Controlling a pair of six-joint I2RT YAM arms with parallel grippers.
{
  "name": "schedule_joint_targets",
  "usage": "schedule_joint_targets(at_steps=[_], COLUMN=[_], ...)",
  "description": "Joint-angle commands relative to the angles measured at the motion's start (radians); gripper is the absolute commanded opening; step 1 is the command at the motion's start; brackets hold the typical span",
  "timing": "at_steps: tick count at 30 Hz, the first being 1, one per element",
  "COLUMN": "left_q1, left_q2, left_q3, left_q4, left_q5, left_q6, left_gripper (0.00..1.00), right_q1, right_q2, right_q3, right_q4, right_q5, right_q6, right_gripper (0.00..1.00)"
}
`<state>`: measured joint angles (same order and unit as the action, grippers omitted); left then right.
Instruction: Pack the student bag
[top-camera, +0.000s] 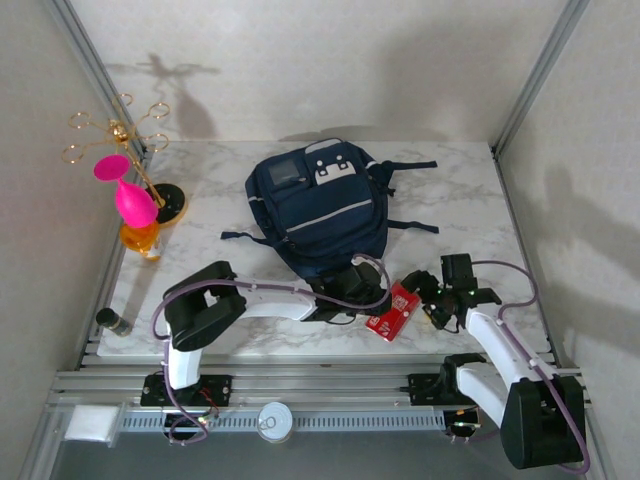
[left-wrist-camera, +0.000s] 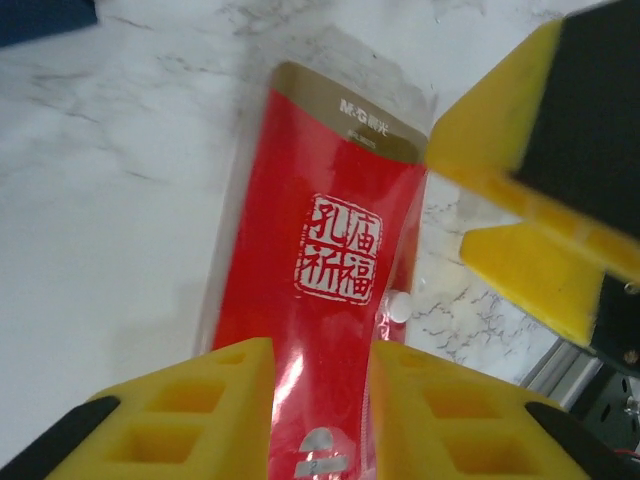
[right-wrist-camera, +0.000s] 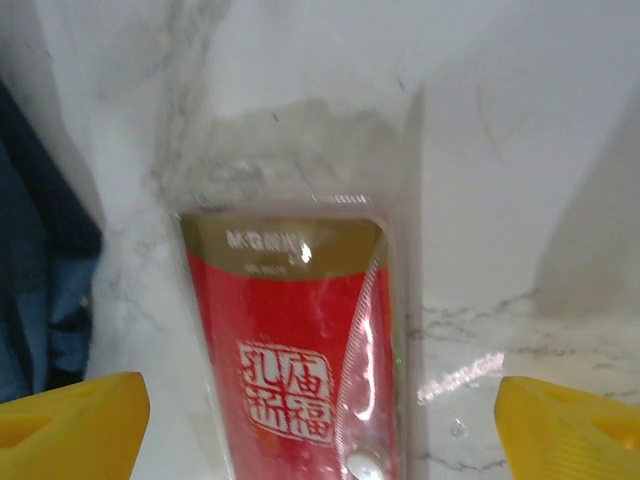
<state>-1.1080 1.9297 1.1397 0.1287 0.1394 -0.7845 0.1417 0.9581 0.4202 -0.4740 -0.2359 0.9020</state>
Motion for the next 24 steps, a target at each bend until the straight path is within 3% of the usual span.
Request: schedule_joint_targets(at_steps=[1,13,19,24], left_q1=[0.003,0.041,0.045,0.045], left_q2=[0.059,0.146,0.155,0.155], left_q3=[0.051,0.023,0.036,0.037], left_q4=[-0.041,-0.022,-0.073,-0.089], left_q5=[-0.008,-0.039,-0.050,-0.060], left_q6=[0.010,-0.077,-0.085,-0.082], left_gripper=[0.24,0.01,0.00,0.00], right_q1=[-0.003,-0.001,-0.002,-0.004], right_q2=[0.003,0.048,0.015,-0.009], right_q3=[-0.043,-0.065,-0.061,-0.048], right_q4=[0.004,0.102,0.183,0.161], right_q5=[-0.104,-0.241,-0.346,-0.333], right_q6=[-0.067,-0.122,-0.117,-0.126], right_gripper=[0.84,0.60,0.55,0.51])
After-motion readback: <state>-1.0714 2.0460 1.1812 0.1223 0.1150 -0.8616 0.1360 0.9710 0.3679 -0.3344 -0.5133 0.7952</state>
